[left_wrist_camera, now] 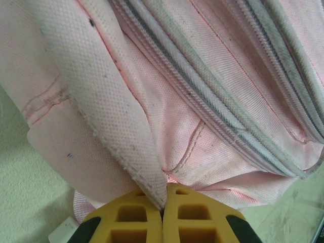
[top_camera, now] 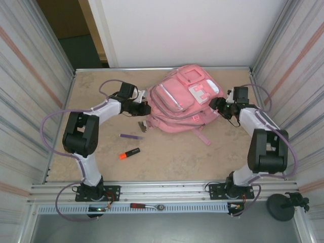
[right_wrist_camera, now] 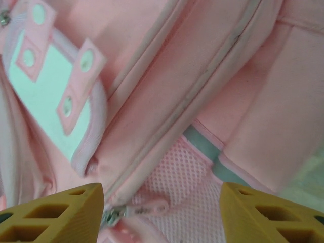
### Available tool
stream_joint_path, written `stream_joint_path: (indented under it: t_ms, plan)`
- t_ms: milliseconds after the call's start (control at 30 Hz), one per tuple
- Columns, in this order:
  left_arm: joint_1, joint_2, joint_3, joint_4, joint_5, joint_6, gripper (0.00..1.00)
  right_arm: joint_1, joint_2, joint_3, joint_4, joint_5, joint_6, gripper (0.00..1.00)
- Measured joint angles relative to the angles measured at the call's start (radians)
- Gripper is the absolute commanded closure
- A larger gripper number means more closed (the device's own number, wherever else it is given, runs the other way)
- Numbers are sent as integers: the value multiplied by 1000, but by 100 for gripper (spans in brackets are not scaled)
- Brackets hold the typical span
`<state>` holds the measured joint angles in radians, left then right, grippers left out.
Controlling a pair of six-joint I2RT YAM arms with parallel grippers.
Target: Pack books, pencil case, and school supplies into a backpack
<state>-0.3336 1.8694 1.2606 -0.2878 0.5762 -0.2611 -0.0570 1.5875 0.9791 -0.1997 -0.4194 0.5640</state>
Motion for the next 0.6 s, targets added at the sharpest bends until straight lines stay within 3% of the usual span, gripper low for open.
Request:
stream_joint_path:
  t_ms: [167,233,433,533,600]
  plan:
    - [0,3,20,-22,1,5,100,-3,105,12,82,-57,87,32]
    - [0,11,34,-35,1,8,100,-3,135,13,121,-86,116,36]
    - [1,31,64,-64,-2,22,100,-2,155,11,201,-134,167,87]
    - [0,33,84,-90,-11,26,99,-2,148,-11,235,-138,193,98]
    - [0,38,106,-108,-26,26,91,-2,129,-45,267,-138,213,100]
